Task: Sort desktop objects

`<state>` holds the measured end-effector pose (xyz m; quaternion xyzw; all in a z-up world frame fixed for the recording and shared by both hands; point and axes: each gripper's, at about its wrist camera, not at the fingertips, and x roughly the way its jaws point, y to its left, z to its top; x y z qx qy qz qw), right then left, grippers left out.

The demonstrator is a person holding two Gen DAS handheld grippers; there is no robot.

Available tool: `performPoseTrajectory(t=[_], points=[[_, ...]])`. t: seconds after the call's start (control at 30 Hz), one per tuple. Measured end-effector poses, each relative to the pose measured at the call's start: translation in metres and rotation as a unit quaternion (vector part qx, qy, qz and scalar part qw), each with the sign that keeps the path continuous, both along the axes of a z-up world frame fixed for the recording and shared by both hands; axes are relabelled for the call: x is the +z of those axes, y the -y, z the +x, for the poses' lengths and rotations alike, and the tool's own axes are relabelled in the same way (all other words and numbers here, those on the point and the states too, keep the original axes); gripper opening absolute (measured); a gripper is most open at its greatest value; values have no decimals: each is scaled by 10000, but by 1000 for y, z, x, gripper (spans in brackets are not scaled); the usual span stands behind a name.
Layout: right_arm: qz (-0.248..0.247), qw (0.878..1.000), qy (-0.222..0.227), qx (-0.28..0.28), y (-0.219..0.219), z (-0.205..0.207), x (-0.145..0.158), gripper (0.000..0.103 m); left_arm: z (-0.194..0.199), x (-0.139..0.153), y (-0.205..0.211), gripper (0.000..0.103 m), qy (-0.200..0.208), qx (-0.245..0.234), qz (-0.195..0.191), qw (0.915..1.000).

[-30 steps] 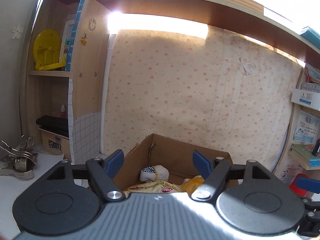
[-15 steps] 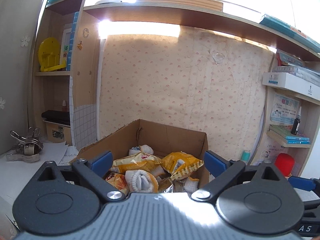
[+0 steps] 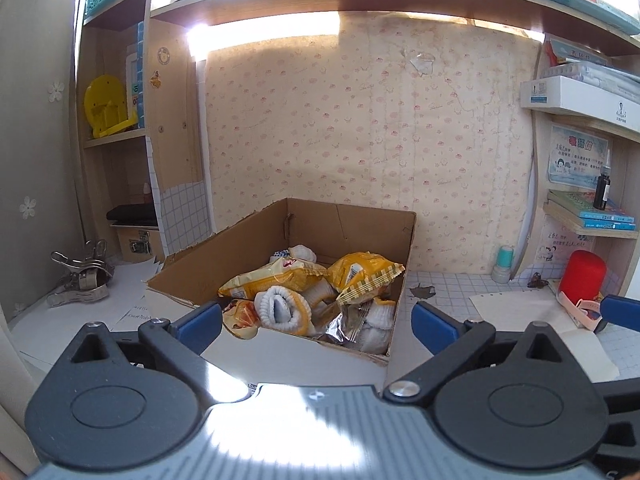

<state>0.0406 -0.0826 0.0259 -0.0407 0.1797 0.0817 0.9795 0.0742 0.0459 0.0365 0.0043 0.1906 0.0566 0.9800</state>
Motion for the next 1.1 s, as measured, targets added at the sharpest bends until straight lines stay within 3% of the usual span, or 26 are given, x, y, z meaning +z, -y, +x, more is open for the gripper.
performPoseTrajectory(t=[0.5, 1.1], points=[[-217, 9996, -163, 93, -12, -6, -5, 97, -22, -8, -15, 103, -26, 261, 199, 9995], [-276, 9992, -248, 155, -13, 0, -8, 97, -17, -14, -26, 103, -193, 338, 20, 9992]])
